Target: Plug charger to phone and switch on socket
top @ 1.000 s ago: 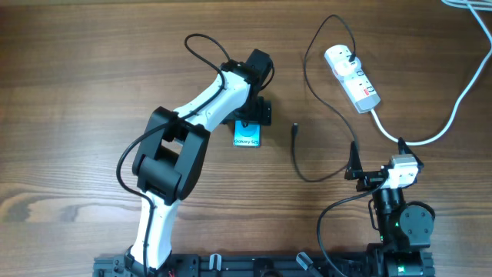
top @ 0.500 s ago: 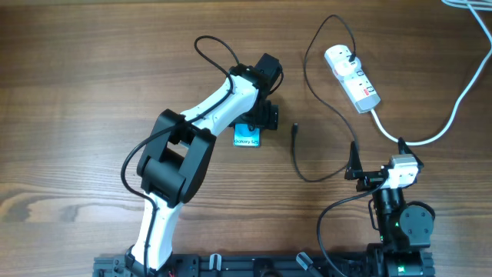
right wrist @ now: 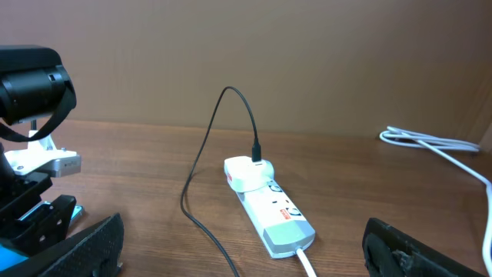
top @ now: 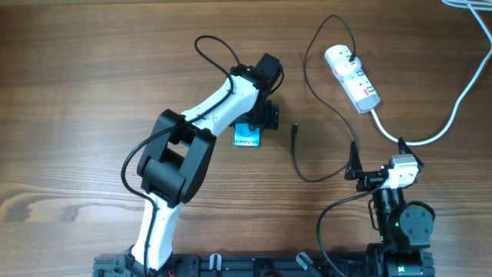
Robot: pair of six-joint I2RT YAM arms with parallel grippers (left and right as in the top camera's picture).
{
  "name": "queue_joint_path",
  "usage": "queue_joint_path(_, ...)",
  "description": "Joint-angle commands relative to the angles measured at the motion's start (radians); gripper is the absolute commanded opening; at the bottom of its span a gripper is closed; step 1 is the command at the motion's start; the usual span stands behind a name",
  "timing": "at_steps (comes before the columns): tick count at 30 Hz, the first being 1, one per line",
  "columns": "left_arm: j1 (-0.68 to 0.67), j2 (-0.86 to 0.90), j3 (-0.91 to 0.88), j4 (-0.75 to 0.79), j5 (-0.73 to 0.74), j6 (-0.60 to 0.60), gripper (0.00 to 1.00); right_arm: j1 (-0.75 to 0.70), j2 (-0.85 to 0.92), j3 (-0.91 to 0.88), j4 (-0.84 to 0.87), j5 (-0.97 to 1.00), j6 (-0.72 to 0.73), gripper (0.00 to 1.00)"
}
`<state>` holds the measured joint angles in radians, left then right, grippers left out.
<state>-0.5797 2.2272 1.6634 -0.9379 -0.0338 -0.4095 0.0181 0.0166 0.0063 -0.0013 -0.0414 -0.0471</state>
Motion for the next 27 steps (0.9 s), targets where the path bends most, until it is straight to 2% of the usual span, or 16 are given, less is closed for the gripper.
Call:
queue_joint_path(1, 0.016, 0.066, -0.023, 0.011, -0.013, -0.017, 1.00, 0.000, 0.000, -0.001, 0.002, -0.004, -0.005, 1.00)
queue_joint_path(27, 0.042, 0.066, -0.023, 0.003, -0.028, -0.016, 0.99, 0.000, 0.000, -0.001, 0.002, -0.004, -0.005, 1.00)
